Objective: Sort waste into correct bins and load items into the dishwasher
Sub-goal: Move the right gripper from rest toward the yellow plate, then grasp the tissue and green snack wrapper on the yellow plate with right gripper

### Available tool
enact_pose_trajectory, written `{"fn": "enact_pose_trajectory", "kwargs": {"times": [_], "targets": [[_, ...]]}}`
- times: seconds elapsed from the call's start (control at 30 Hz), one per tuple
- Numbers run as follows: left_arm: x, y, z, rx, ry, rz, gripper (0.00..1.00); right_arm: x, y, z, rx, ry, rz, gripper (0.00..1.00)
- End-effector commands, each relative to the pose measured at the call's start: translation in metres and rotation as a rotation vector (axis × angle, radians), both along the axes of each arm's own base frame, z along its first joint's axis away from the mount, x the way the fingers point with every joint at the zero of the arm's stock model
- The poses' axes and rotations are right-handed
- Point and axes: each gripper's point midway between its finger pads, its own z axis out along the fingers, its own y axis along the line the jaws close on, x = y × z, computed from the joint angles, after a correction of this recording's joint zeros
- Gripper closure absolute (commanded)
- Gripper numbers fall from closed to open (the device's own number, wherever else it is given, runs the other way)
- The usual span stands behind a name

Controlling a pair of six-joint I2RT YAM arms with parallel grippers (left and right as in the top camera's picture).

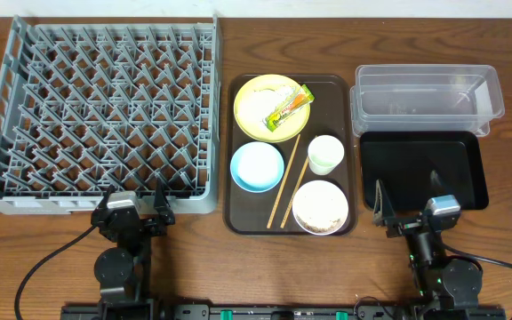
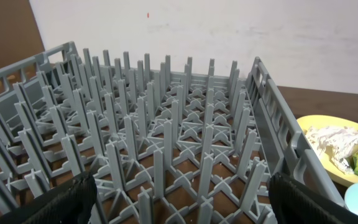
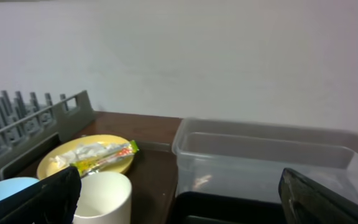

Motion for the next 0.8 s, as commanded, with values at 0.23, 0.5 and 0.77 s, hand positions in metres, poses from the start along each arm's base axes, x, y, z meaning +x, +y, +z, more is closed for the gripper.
{"fn": "enact_pose_trajectory", "kwargs": {"times": [0.23, 0.5, 0.77], "targets": [[0.0, 0.001, -0.017, 0.001, 0.039, 0.004, 0.11, -0.011, 0.045, 0.08, -0.076, -0.053, 0.262, 0.01], [0.0, 0.001, -0.017, 0.001, 0.039, 0.004, 0.11, 0.053, 0.093, 0.131, -0.05, 0.15, 0.553, 0.01], [0.0, 0.001, -0.017, 0.001, 0.039, 0.004, 0.11, 0.154, 0.135, 0.142, 0.011, 0.47, 0.641, 0.01]]}}
